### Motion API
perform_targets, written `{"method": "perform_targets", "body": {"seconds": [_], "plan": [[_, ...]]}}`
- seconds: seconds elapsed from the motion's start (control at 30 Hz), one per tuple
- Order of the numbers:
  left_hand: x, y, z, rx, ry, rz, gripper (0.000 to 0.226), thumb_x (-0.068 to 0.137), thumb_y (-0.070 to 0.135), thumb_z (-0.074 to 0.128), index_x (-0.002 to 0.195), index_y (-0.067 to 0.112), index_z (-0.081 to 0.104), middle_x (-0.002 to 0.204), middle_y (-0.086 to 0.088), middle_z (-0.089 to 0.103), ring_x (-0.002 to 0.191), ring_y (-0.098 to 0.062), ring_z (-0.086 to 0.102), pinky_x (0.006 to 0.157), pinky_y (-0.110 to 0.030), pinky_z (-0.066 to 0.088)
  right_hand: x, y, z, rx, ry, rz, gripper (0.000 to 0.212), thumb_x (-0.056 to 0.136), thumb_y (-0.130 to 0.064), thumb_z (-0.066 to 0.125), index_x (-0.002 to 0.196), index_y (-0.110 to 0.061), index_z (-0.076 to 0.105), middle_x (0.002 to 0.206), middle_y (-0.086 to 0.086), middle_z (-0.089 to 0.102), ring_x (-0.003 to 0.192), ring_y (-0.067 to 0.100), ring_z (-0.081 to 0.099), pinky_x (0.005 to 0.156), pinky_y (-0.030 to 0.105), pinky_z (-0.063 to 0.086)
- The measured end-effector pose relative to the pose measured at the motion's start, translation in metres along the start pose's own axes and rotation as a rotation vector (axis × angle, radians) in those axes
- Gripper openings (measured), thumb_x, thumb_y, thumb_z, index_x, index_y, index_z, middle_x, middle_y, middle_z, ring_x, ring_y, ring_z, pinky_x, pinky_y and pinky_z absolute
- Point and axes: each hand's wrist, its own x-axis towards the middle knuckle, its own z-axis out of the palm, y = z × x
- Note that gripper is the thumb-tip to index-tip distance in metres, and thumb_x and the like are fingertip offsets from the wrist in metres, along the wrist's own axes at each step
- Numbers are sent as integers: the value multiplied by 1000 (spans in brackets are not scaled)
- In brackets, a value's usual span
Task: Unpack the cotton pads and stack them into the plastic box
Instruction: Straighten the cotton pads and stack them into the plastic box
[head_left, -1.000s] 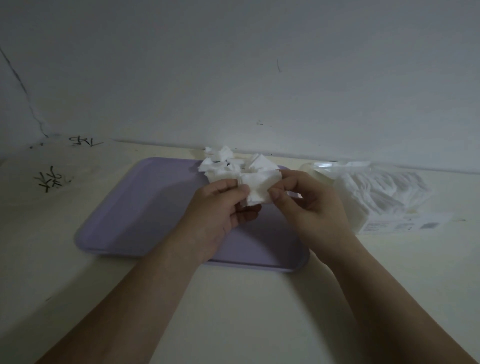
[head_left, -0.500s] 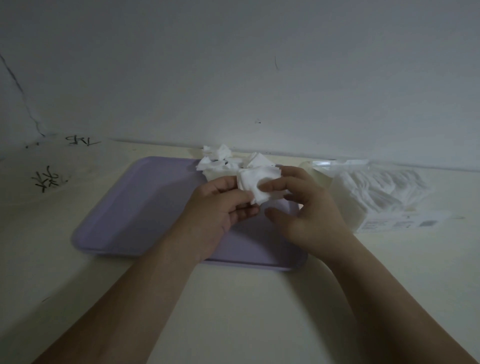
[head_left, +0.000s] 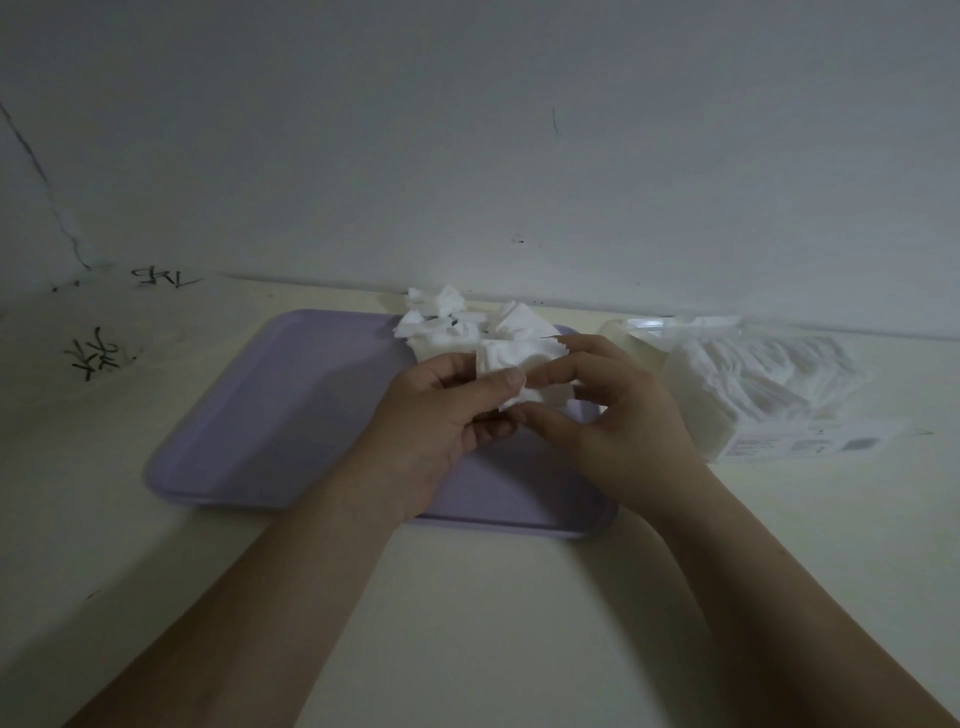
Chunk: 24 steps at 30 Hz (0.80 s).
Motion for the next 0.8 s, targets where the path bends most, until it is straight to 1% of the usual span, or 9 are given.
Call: {"method": "perform_targets", "body": {"seconds": [0.1, 0.2, 0.33, 0.43, 0.5, 0.6, 0.67, 0.73, 0.8], "plan": [[0, 0, -1, 4, 5, 0, 23, 94, 4, 71, 115, -6, 72, 99, -18, 75, 79, -22, 70, 66, -28, 58, -1, -2, 0, 24, 7, 33, 13, 82, -15, 89, 92, -15, 81, 115, -6, 72, 115, 3, 65, 88, 10, 46], [0, -1, 0, 23, 0, 2, 23, 93, 3, 71, 114, -6, 72, 98, -19, 76, 80, -20, 71, 67, -27, 59, -2, -5, 0, 33, 2, 84, 8, 84, -21, 88, 90, -19, 82, 112, -4, 74, 120, 0, 63, 91, 22, 52], [-1, 0, -2, 33, -11, 15, 23, 92, 5, 73, 114, -3, 73, 101, -17, 77, 85, -19, 73, 71, -27, 59, -2, -6, 2, 35, 26, 65, 4, 87, -18, 86, 88, -20, 82, 109, -5, 75, 116, 0, 65, 91, 28, 56], [0, 0, -1, 22, 0, 13, 24, 93, 4, 72, 115, -5, 72, 106, -19, 77, 89, -23, 73, 71, -27, 60, -2, -12, 1, 117, 27, 85, 15, 91, -6, 78, 81, -18, 78, 102, -11, 75, 111, -8, 64, 84, 17, 53], [1, -1, -1, 26, 16, 7, 21, 93, 2, 71, 113, -6, 73, 103, -19, 76, 86, -24, 72, 68, -27, 59, -1, -18, -1, 181, 76, 195, 21, 93, -7, 73, 77, -20, 73, 108, -13, 75, 109, -5, 67, 79, 11, 51], [2, -4, -2, 97, 52, -7, 16, 94, 2, 71, 108, -5, 74, 96, -18, 76, 78, -26, 69, 65, -28, 58, 2, -17, -4, 150, 265, 286, 14, 95, -17, 71, 83, -21, 72, 121, -13, 72, 100, 7, 73, 75, 18, 54], [2, -6, -3, 157, 74, -15, 9, 94, 3, 71, 102, -1, 75, 90, -14, 76, 75, -23, 69, 66, -29, 59, 2, -16, -6, 35, 360, 209, 11, 95, -18, 72, 85, -24, 71, 122, -11, 68, 108, 11, 71, 84, 21, 56], [2, -7, -2, 168, 87, -19, 7, 94, 3, 72, 99, 1, 76, 88, -13, 76, 76, -22, 70, 71, -32, 61, 0, -14, -4, -147, 370, 38, 8, 94, -18, 74, 86, -21, 73, 120, -6, 67, 111, 12, 68, 91, 23, 53], [1, -6, -1, 138, 79, -20, 9, 94, 4, 72, 101, 0, 77, 90, -14, 77, 80, -24, 71, 76, -34, 62, -2, -11, 1, -293, 343, -114, 6, 90, -18, 75, 85, -16, 76, 109, 0, 69, 102, 19, 68, 86, 22, 49]]}}
